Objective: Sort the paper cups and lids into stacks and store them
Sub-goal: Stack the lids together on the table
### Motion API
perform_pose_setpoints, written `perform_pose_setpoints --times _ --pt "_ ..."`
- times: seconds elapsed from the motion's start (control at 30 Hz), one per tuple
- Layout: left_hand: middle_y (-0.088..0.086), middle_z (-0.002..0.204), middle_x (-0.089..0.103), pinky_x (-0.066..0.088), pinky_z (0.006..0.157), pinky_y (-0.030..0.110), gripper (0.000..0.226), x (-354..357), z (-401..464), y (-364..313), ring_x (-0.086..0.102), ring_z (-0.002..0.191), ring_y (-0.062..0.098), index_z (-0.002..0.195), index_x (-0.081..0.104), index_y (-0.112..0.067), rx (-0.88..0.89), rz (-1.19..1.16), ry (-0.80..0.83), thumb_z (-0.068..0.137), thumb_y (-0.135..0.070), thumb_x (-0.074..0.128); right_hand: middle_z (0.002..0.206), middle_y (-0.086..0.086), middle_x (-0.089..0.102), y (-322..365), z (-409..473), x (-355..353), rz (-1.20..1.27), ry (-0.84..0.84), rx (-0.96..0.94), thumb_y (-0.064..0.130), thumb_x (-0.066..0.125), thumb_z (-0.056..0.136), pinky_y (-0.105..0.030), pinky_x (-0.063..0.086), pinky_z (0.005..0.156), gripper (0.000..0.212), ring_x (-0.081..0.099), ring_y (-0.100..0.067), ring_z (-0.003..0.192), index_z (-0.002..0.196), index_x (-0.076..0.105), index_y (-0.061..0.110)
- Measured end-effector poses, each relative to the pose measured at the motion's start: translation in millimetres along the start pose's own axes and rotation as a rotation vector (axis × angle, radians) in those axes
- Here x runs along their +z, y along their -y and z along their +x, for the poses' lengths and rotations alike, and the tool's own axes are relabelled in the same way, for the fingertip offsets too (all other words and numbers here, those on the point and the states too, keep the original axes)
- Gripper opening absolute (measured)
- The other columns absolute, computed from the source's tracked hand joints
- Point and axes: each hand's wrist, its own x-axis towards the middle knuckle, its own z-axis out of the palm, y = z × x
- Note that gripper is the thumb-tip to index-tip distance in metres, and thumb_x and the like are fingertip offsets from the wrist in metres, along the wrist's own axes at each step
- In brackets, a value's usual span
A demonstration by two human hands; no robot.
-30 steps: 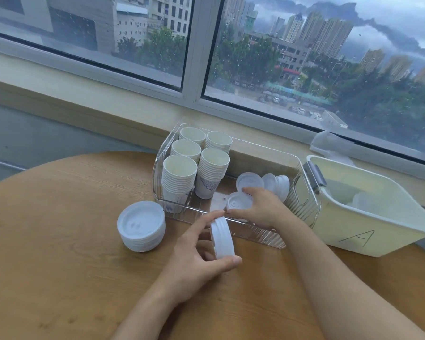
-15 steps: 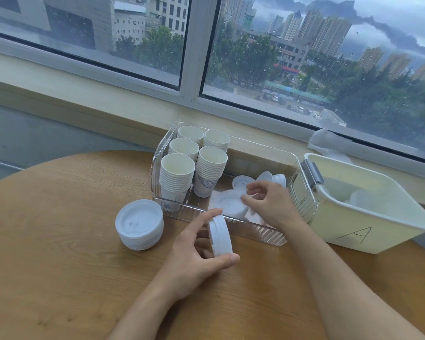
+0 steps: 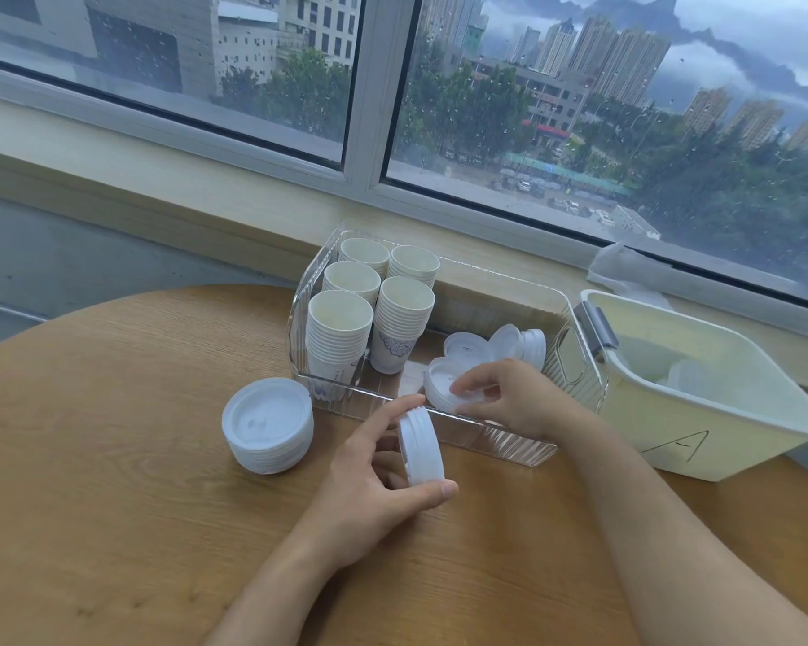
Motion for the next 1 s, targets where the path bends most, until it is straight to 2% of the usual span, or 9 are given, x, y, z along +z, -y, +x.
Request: perform_pose_setpoints --times 0.07,0.2,0.5,0.6,0.7,0.8,0.83,0.93,1.0 --pt "-0.005 0.120 0.065 0.061 0.082 0.030 0.084 -0.1 -0.2 -0.3 0.070 0.095 0.023 0.134 0.059 -0.057 -0.001 0.005 -0.002 0.064 -0.031 0.099 0.109 0.014 0.078 1.0 0.2 3.9 -0.033 -0.092 -0.013 0.033 0.078 0.094 -0.030 0.054 0.101 0.018 0.069 -0.004 0.101 0.111 0.080 0.027" --pt "-0.006 0.123 0.064 0.062 0.084 0.031 0.085 -1.0 -0.7 -1.2 0.070 0.098 0.019 0.134 0.057 -0.059 0.000 0.019 -0.001 0.066 -0.032 0.099 0.101 0.010 0.080 5.1 -3.9 7.5 -0.074 -0.251 -0.058 0.027 0.069 0.101 -0.023 0.053 0.091 0.018 0.070 -0.005 0.093 0.112 0.082 0.020" --pt "-0.004 0.125 0.064 0.061 0.085 0.032 0.086 -0.8 -0.4 -1.0 0.070 0.099 0.023 0.136 0.057 -0.058 -0.007 0.024 0.006 0.065 -0.035 0.098 0.077 0.011 0.076 6.7 -8.9 7.6 -0.059 -0.257 -0.069 0.025 0.065 0.099 -0.021 0.050 0.077 0.018 0.070 -0.007 0.076 0.091 0.081 0.023" --pt "-0.004 0.125 0.065 0.062 0.085 0.034 0.085 -1.2 -0.6 -1.2 0.070 0.098 0.025 0.135 0.058 -0.058 -0.008 0.016 0.000 0.065 -0.033 0.099 0.069 0.011 0.072 6.8 -13.0 10.2 -0.069 -0.407 -0.131 0.025 0.066 0.099 -0.026 0.050 0.071 0.018 0.066 -0.009 0.067 0.087 0.079 0.025" --pt "-0.006 0.123 0.066 0.061 0.084 0.033 0.082 -0.5 -0.8 -2.1 0.069 0.099 0.016 0.133 0.059 -0.058 -0.002 0.016 -0.005 0.067 -0.027 0.099 0.075 0.011 0.076 11.2 -22.0 7.1 0.185 -0.545 -0.101 0.025 0.068 0.100 -0.020 0.053 0.066 0.015 0.068 -0.005 0.068 0.090 0.080 0.026" --pt "-0.003 0.122 0.065 0.060 0.082 0.028 0.083 -0.1 -0.8 -1.3 0.070 0.096 0.017 0.132 0.059 -0.058 -0.007 0.022 -0.004 0.069 -0.024 0.099 0.072 0.011 0.075 13.5 -26.8 4.8 0.184 -0.590 -0.054 0.025 0.069 0.099 -0.013 0.048 0.064 0.017 0.067 -0.003 0.071 0.085 0.078 0.031" --pt "-0.003 0.122 0.065 0.060 0.082 0.028 0.083 -0.1 -0.8 -1.3 0.070 0.094 0.018 0.132 0.059 -0.058 -0.010 0.023 -0.003 0.069 -0.023 0.099 0.071 0.010 0.075 12.5 -27.1 4.4 0.204 -0.594 -0.048 0.024 0.070 0.098 -0.015 0.049 0.065 0.018 0.067 -0.005 0.071 0.082 0.077 0.031" --pt "-0.003 0.124 0.064 0.061 0.085 0.029 0.083 -1.4 -0.8 -2.2 0.070 0.094 0.021 0.134 0.058 -0.058 -0.018 0.035 -0.009 0.069 -0.027 0.099 0.070 0.008 0.074 14.4 -32.2 3.1 0.255 -0.605 -0.026 0.026 0.071 0.097 -0.034 0.057 0.070 0.017 0.067 -0.011 0.069 0.083 0.079 0.029" --pt "-0.004 0.124 0.064 0.060 0.085 0.027 0.083 -1.9 -1.5 -3.2 0.069 0.096 0.017 0.134 0.058 -0.058 -0.016 0.038 -0.010 0.069 -0.028 0.099 0.066 0.006 0.070 16.9 -39.3 3.8 0.243 -0.666 -0.032 0.027 0.071 0.097 -0.038 0.055 0.068 0.015 0.064 -0.013 0.065 0.085 0.080 0.029"
